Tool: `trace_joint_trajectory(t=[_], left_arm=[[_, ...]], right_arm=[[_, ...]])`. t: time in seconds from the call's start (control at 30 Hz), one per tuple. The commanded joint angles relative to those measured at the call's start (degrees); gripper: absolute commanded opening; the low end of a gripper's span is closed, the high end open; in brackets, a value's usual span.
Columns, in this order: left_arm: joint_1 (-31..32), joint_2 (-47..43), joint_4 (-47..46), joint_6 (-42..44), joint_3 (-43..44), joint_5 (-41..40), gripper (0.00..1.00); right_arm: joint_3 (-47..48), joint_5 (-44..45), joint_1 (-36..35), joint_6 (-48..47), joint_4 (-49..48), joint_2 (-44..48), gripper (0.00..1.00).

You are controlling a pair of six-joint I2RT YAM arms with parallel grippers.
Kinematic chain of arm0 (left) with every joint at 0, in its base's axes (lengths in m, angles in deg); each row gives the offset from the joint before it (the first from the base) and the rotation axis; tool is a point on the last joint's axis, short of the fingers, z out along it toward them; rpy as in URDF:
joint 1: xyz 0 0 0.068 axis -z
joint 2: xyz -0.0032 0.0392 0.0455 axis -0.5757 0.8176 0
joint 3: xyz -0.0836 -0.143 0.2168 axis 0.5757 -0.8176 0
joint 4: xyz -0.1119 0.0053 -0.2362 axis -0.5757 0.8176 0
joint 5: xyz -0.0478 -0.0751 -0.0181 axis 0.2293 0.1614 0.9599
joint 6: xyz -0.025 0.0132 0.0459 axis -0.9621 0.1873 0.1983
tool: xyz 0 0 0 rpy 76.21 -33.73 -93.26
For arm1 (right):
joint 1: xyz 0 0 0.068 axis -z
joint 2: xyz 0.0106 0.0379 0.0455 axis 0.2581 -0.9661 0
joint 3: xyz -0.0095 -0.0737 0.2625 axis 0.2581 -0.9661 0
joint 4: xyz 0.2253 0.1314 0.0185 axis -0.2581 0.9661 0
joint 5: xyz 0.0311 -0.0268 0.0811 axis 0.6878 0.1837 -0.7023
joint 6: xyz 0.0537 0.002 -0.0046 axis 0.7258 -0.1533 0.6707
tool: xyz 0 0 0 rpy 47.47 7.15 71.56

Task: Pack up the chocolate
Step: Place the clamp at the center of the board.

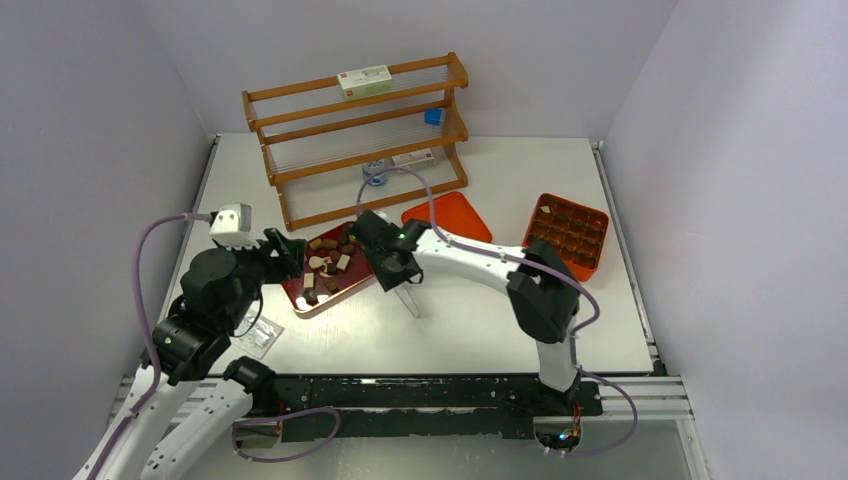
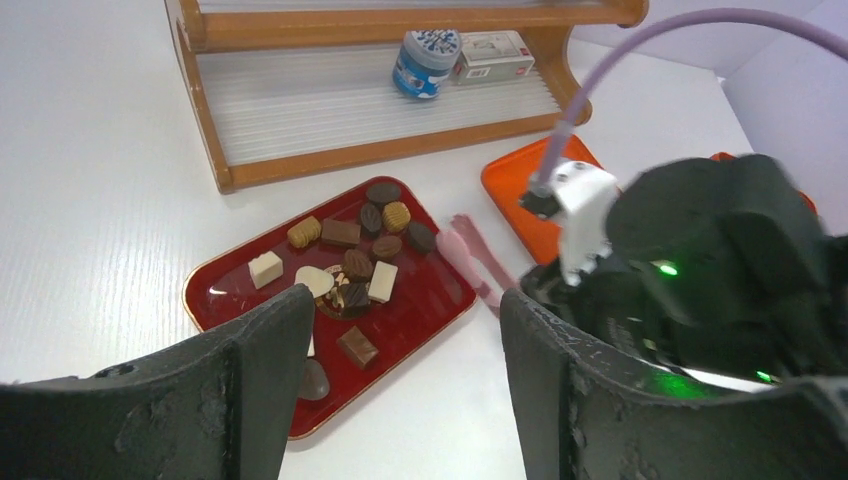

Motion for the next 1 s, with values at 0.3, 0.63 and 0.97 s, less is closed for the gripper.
trace_joint_trajectory(t=[0.3,0.63,0.97], left_arm=[[-0.28,1.72,-0.73,-0.19,-0.13,1.93,0.72],[-0.28,1.32,-0.91,-0.08,-0.21,1.90,0.71],[-0.28,1.26,-1.18,0.41,-0.30,2.10,0.71]], right_arm=[[-33.61,3.56,0.02,1.82,-23.78,21.37,0.39],[-45.85,9.70,-1.52,7.86,-38.39,24.01,0.46],[-54.19,19.96,-5.40,14.39,-42.39,26.27,0.57]])
